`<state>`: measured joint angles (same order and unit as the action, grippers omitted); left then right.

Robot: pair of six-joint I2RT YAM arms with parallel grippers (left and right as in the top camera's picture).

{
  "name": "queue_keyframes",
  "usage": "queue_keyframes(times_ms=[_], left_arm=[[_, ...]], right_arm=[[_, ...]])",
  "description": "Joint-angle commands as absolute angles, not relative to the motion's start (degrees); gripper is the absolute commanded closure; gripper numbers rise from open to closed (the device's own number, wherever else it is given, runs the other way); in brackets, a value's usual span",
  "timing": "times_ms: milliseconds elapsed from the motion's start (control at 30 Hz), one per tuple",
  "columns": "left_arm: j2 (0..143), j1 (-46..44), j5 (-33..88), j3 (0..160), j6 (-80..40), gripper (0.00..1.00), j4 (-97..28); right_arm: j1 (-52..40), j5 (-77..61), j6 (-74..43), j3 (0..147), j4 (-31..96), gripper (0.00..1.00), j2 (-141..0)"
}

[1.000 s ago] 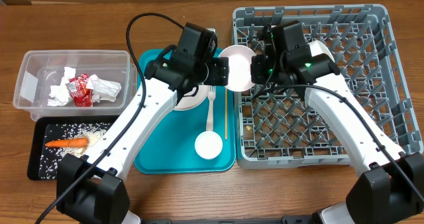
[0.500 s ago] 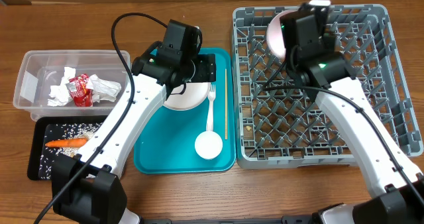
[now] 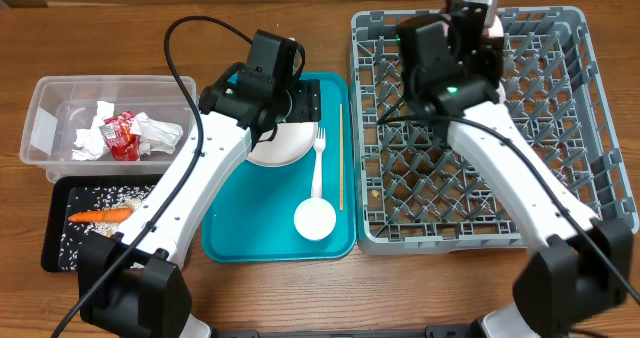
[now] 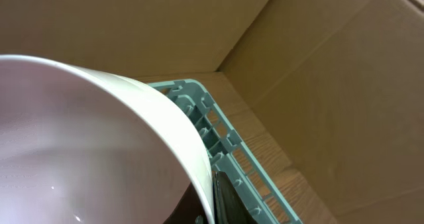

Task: Sort waste into correct bins and load items into the dishwasher
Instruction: 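Release the left gripper and carry the pink bowl over the rack with right, then set the pink bowl into the rack with the right gripper and release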

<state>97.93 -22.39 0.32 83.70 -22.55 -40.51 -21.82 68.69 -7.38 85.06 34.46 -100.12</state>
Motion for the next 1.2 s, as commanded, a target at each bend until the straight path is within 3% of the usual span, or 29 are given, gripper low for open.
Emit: queue_keyframes(times_ms=[0, 733, 1167], left_arm=[[99.6, -22.4, -2.0, 83.6, -23.4, 0.17, -40.3], [100.4, -21.6, -4.9, 83.6, -24.9, 0.18, -40.5], [100.4, -21.6, -4.9, 83.6, -24.9, 0.16, -40.5]], right_arm=[[-23.0, 76.0, -5.6, 85.7, 32.7, 0.96, -103.4], [-26.4, 82.9, 4.3, 85.6, 25.7, 0.96, -118.7], [-27.3, 82.8, 7.6, 85.7, 24.1, 0.96, -119.9]])
